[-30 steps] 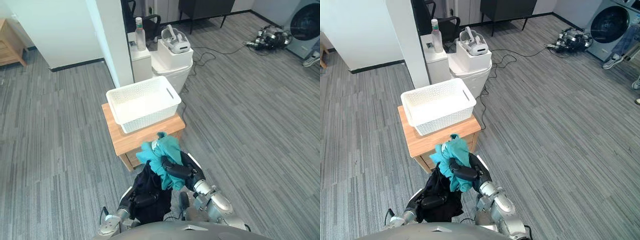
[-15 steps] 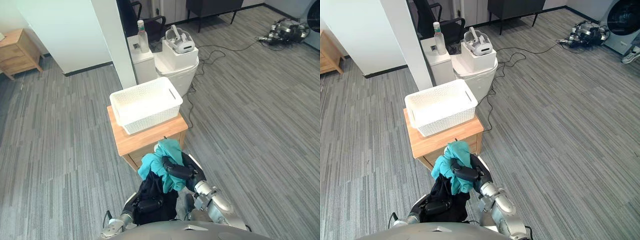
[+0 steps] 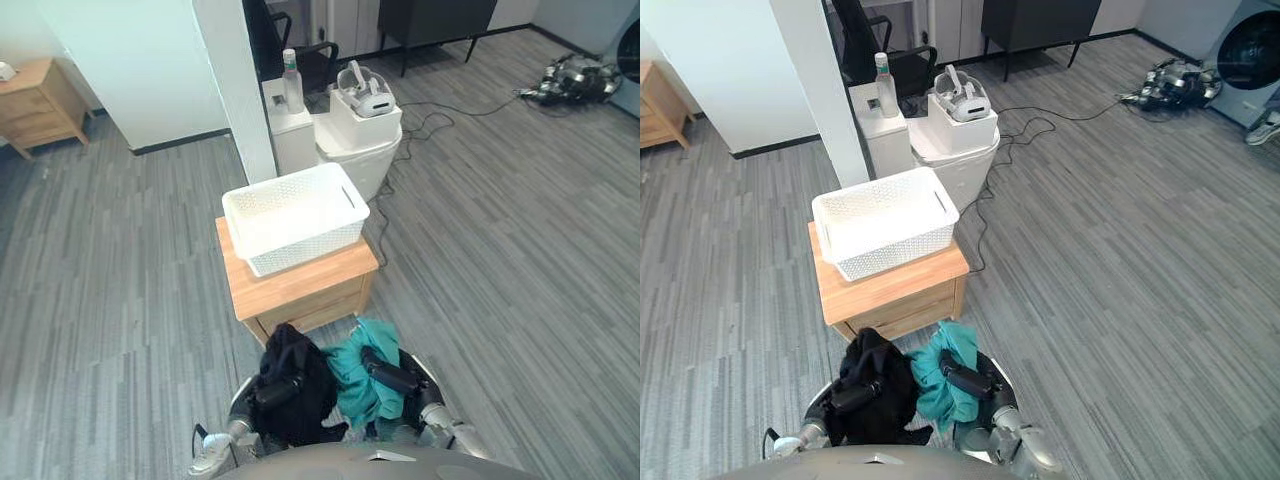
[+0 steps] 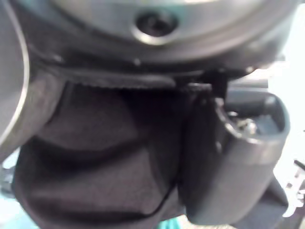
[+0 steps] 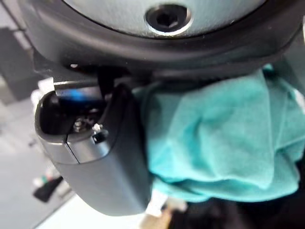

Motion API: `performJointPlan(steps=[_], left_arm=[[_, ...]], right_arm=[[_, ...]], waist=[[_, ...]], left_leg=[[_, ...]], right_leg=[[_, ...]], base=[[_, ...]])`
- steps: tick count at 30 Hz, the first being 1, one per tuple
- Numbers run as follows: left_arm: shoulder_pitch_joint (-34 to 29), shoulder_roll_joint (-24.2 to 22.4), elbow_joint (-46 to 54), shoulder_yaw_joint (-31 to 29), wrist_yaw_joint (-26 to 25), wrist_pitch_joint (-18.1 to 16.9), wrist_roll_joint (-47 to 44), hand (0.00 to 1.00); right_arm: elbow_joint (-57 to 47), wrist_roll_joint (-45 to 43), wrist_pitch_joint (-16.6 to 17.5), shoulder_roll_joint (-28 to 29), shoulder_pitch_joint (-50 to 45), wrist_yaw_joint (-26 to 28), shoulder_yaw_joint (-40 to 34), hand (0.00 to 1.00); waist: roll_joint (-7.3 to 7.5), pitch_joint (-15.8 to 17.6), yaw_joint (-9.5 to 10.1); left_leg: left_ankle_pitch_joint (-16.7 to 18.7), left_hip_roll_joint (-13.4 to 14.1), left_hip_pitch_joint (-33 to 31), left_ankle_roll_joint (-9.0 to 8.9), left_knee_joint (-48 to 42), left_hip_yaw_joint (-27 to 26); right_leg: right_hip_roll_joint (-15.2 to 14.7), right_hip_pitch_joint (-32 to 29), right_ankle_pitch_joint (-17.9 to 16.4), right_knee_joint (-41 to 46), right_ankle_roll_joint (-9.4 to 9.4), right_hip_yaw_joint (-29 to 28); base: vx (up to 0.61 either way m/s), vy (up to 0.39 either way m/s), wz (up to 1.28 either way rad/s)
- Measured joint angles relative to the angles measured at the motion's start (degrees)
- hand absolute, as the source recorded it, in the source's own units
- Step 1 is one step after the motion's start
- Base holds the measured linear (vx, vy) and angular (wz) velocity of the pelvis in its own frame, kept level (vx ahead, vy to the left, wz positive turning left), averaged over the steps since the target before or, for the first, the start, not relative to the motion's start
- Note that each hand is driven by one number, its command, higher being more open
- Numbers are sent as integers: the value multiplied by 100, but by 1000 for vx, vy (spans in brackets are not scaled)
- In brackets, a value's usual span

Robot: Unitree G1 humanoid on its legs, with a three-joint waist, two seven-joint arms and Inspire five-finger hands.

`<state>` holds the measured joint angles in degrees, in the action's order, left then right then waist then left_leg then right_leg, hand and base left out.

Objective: Tidy up the quilt and then pick up the clothes from the bed and put them into the laundry hamper

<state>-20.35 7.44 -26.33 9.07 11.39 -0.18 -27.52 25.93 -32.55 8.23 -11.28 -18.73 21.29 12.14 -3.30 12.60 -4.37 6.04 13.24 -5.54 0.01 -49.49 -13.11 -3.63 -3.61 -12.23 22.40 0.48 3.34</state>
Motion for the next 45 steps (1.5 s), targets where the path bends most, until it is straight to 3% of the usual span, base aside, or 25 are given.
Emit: performJointPlan(steps=[2, 4, 5, 7, 9, 10, 11, 13, 14, 15, 17, 18, 21, 23, 25, 26, 27, 28, 29, 31, 33, 37, 39, 42, 45], left_arm=[[3, -53, -2, -28, 33, 18, -15, 0], [9, -69, 6, -46, 54, 16, -129, 0], [5, -70, 17, -58, 65, 10, -154, 0], [6, -70, 12, -51, 136, -35, -139, 0], [10, -66, -45, -48, 219, -144, -133, 0], [35, -49, -100, -56, 252, -187, -137, 0], [82, -16, -132, -61, 316, -241, -148, 0], [109, -16, -114, -103, 409, -270, -179, 0], [146, -1, -192, -112, 399, -240, -179, 0], [174, 65, -300, -104, 398, -226, -179, 0], [194, 174, -433, -75, 397, -214, -167, 0], [202, 219, -538, -41, 383, -203, -176, 0], [196, 378, -648, 37, 379, -99, -213, 0], [218, 471, -636, 136, 367, 15, -231, 0], [241, 532, -625, 180, 372, 118, -251, 0], [240, 538, -606, 179, 370, 167, -297, 0], [210, 615, -481, 178, 375, 229, -378, 0], [231, 513, -425, 106, 333, 304, -389, 0], [218, 480, -372, 74, 313, 330, -387, 0], [67, 351, -108, -60, 286, 292, -385, 0], [-68, 273, 17, -141, 289, 276, -386, 0], [-254, 203, 109, -329, 291, 284, -390, 0], [-248, 205, 92, -329, 292, 291, -388, 0], [-218, 212, -100, -316, 350, 294, -584, 0], [-86, 234, -427, -311, 352, 334, -689, 0]], right_arm=[[28, -45, 18, -30, 99, 84, -58, 0], [84, -8, 12, -30, 185, 286, -60, 0], [87, 50, 12, -29, 180, 380, -61, 0], [105, 70, 8, -49, 181, 591, -87, 0], [210, 70, 19, -48, 205, 713, -82, 0], [269, 70, 20, -30, 234, 728, -59, 0], [278, 73, 21, -44, 277, 774, 42, 0], [278, 130, 22, -44, 218, 887, 141, 0], [284, 238, 19, -26, 185, 906, 240, 0], [309, 310, 20, -2, 179, 925, 334, 0], [275, 305, 132, 38, 180, 966, 416, 0], [280, 314, 173, 66, 168, 979, 416, 0], [275, 435, 382, 43, 220, 975, 403, 0], [114, 491, 461, -9, 196, 985, 312, 0], [-315, 529, 461, -32, 76, 972, 146, 0], [-438, 530, 458, -31, 76, 948, 115, 0], [-750, 521, 457, -23, 44, 925, 84, 0], [-993, 514, 430, -85, 202, 892, 59, 0], [-1150, 508, 398, -125, 242, 853, 38, 0], [-1378, 396, 354, -221, 507, 808, -33, 0], [-1485, 255, 323, -248, 526, 799, -162, 0], [-2457, 293, 171, -317, 342, 1022, -388, 0], [-3218, 308, -31, -574, 346, 1161, -845, 0], [-3907, 311, -61, -885, 421, 1185, -1487, 0], [-4045, 312, -76, -949, 745, 1183, -1901, 0]], waist=[[-91, 43, 3], [-44, 90, -30], [-35, 97, -28], [-104, 155, -22], [-98, 151, 10], [-64, 124, 11], [-64, 121, 13], [-2, 102, 76], [126, -9, 141], [286, -76, 167], [463, -65, 65], [450, -79, 33], [390, -76, -65], [273, -33, -143], [294, -37, -279], [318, -62, -281], [433, -85, -229], [314, -5, -104], [296, 7, -96], [276, 3, 161], [308, -62, 277], [351, -209, 212], [314, -240, 195], [309, -386, 152], [316, -490, 38]], left_leg=[[702, -246, -8, -173, 255, 78], [1023, -729, -53, -181, 1531, 91], [956, -878, -121, -211, 2114, 101], [223, -933, -274, -359, 3421, 169], [-364, -868, -279, -299, 3466, 95], [-209, -904, -270, -143, 3345, 32], [143, -891, -395, -147, 2914, -24], [588, -884, -503, 44, 2380, -134], [743, -1024, -411, 184, 2458, -254], [858, -1245, -167, 214, 2675, -300], [889, -1543, 411, 365, 3023, -229], [959, -1582, 708, 430, 3115, -146], [989, -1440, 1303, 439, 3530, 259], [981, -1256, 1411, 424, 3683, 668], [960, -1239, 1440, 252, 3821, 1239], [963, -1221, 1448, 175, 3885, 1353], [1043, -1252, 1435, 8, 3902, 1464], [1079, -1128, 1356, -137, 3717, 1478], [1098, -1088, 1252, -215, 3538, 1419], [1075, -909, 1474, -415, 3926, 1080], [767, -808, 1679, -416, 4120, 1029], [716, -764, 1504, -435, 4138, 1030], [726, -771, 1385, -303, 4115, 900], [661, -763, 1189, -99, 4006, 654], [340, -879, 1028, -206, 4022, 365]], right_leg=[[29, 54, 6, -85, -63, -335], [65, 75, 39, -271, -124, -776], [86, 106, 41, -376, -128, -895], [196, 397, 33, -670, -115, -1111], [201, 674, -81, -818, -58, -1276], [151, 709, -145, -830, -61, -1319], [96, 777, -241, -883, -205, -1326], [3, 914, -229, -907, -23, -1335], [-81, 724, -383, -386, 160, -1292], [-230, 271, -490, 728, 255, -1192], [-489, -273, -176, 2372, 413, -915], [-541, -436, -295, 2894, 276, -686], [-307, -764, -476, 2507, -17, 12], [25, -1028, -450, 1769, 15, 86], [151, -1183, -236, 844, 273, -248], [123, -1007, 6, 568, 295, -368], [-13, -671, 380, 121, 363, -590], [38, -571, 351, 100, 305, -475], [21, -480, 331, 47, 272, -446], [81, -111, 296, -166, 184, -252], [156, 116, 257, -277, 142, -163], [215, 143, 316, -578, 189, -190], [179, 64, 306, -570, 197, -197], [5, -18, 342, -518, 219, 22], [-183, 21, 360, -562, 256, 211]], base=[[184, 28, -72], [176, 20, -84], [258, 76, -94], [317, 143, -76], [294, 156, -55], [419, 227, -37], [500, 304, -18], [399, 260, -20], [347, 186, -24], [343, 154, -14], [390, 93, 25], [417, 55, 39], [488, -31, 67], [432, -118, 108], [300, -153, 135], [310, -186, 121], [362, -296, 97], [323, -292, 93], [195, -281, 66], [30, -201, 52], [-81, -128, 27], [-76, -34, 0], [-57, 18, 0], [13, 28, 33], [42, 15, 73]])
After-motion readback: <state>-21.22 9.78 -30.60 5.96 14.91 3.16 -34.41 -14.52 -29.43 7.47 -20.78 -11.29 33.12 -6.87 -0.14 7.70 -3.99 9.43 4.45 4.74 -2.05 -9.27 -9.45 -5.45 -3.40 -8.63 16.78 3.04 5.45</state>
